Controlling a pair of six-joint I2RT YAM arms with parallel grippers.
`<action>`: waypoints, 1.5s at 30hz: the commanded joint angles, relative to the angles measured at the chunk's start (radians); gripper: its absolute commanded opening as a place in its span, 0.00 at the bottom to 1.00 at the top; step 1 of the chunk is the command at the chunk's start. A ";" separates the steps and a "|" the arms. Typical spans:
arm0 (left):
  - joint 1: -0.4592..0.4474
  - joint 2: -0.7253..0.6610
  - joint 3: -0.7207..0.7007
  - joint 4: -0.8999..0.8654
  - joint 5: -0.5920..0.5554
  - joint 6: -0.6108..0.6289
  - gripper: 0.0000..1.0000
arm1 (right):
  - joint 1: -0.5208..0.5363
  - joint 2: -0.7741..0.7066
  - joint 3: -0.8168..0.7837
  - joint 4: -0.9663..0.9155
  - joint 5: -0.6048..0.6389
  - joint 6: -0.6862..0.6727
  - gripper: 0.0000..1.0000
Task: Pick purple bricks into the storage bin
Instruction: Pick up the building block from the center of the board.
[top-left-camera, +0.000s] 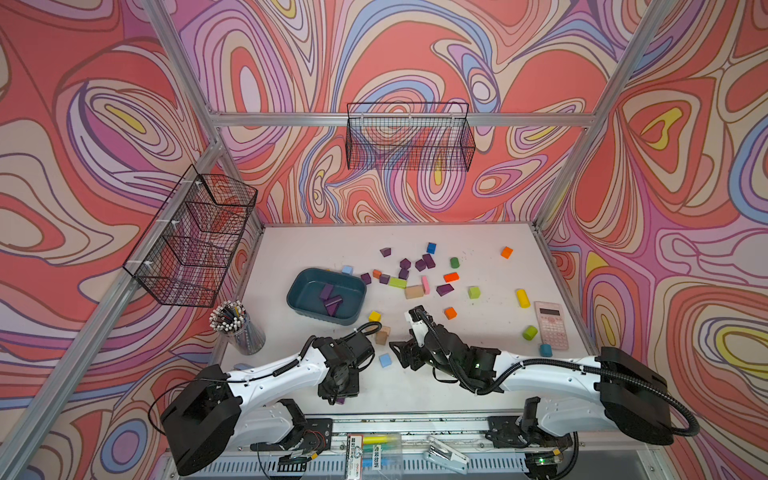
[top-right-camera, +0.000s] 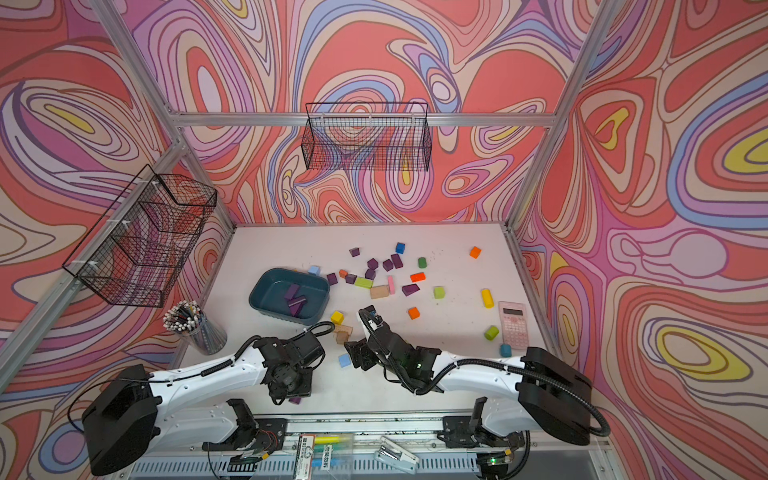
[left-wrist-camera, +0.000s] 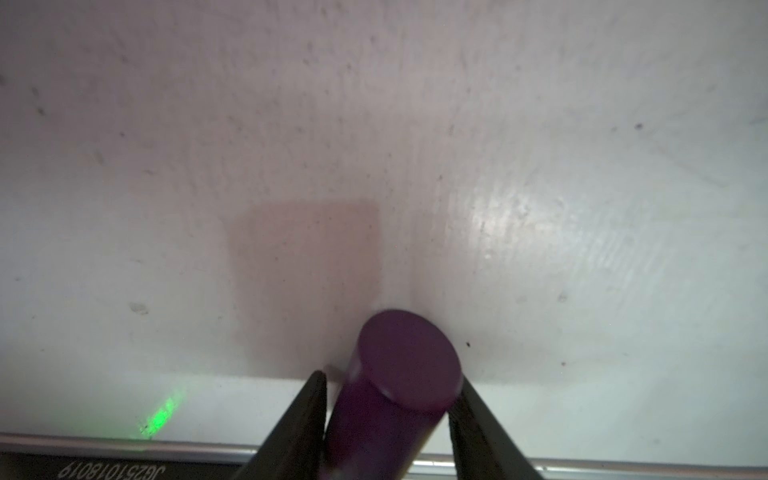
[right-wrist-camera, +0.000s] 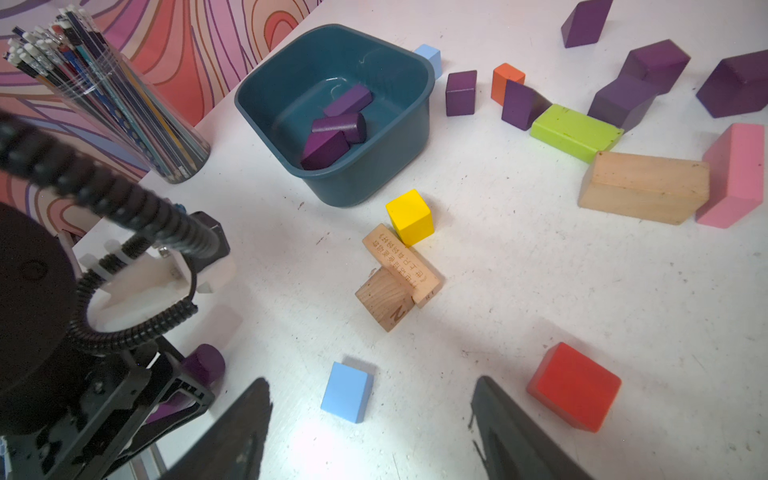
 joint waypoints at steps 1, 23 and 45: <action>-0.006 0.012 -0.018 0.012 -0.002 -0.018 0.41 | -0.007 0.006 0.034 0.000 0.012 0.013 0.80; -0.006 -0.026 0.104 -0.088 -0.079 0.014 0.17 | -0.038 -0.047 0.067 -0.120 0.144 0.099 0.80; 0.085 0.301 0.729 -0.279 -0.118 0.264 0.16 | -0.124 -0.145 0.134 -0.407 0.134 0.150 0.80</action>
